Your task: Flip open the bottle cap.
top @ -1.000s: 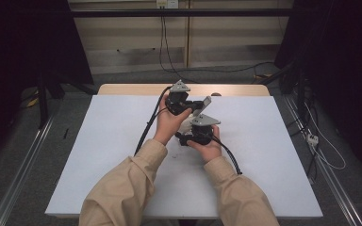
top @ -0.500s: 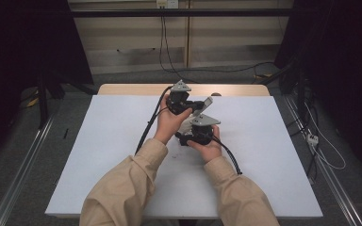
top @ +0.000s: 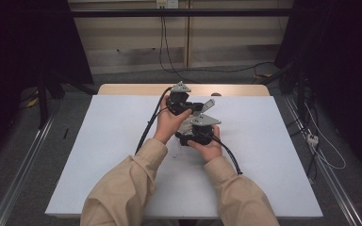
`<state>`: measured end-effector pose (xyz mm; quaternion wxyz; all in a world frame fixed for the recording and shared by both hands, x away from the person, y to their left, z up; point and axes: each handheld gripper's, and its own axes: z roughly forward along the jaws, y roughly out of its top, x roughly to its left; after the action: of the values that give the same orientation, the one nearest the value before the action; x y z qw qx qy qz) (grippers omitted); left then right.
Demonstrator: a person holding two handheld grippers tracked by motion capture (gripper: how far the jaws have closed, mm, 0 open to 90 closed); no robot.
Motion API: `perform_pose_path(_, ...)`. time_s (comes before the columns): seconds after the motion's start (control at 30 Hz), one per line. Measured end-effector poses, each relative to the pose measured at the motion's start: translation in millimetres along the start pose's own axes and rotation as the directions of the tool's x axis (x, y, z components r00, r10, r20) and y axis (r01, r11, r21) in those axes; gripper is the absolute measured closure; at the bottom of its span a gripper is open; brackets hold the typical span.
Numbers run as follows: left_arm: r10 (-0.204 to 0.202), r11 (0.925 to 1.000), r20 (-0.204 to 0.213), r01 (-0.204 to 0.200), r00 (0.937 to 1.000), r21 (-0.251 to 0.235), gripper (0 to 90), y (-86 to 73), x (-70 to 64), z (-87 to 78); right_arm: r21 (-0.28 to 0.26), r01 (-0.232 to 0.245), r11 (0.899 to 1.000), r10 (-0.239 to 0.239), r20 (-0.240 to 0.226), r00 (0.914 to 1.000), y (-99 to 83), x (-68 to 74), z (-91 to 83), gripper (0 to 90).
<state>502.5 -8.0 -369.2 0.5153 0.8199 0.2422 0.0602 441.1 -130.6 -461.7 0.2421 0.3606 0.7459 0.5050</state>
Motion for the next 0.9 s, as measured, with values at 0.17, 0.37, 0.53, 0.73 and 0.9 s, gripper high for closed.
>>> perform_pose_path(0.17, -0.012, 0.9998, -0.005, 0.012, 0.9999, 0.013, 90.0, -1.7, 0.0, 2.2, 0.001, 0.013, 1.000, -0.013, -0.003, 0.9999, 0.1, 0.9, 0.1, 18.2)
perform_pose_path(0.37, -0.022, 0.9995, -0.001, 0.022, 0.9998, 0.024, 90.0, -3.5, 0.3, 4.7, -0.006, -0.025, 1.000, 0.025, -0.008, 0.9997, -0.4, -3.1, -0.9, 18.0)
perform_pose_path(0.53, -0.017, 0.9997, -0.005, 0.017, 0.9998, 0.017, 88.7, -3.7, 1.0, 2.5, -0.006, -0.022, 1.000, 0.022, -0.010, 0.9997, -0.4, -2.9, -0.8, 18.0)
perform_pose_path(0.73, -0.033, 0.9992, -0.002, 0.033, 0.9995, -0.022, 81.5, -3.4, 0.5, -4.8, 0.008, -0.013, 1.000, 0.013, 0.003, 0.9999, -0.4, -0.9, -1.0, 12.3)
perform_pose_path(0.9, -0.061, 0.9965, -0.015, 0.060, 0.9980, -0.058, 66.2, -6.4, 2.1, -19.7, 0.028, -0.046, 0.999, 0.045, 0.017, 0.9988, -0.9, -2.1, -3.2, 2.9)
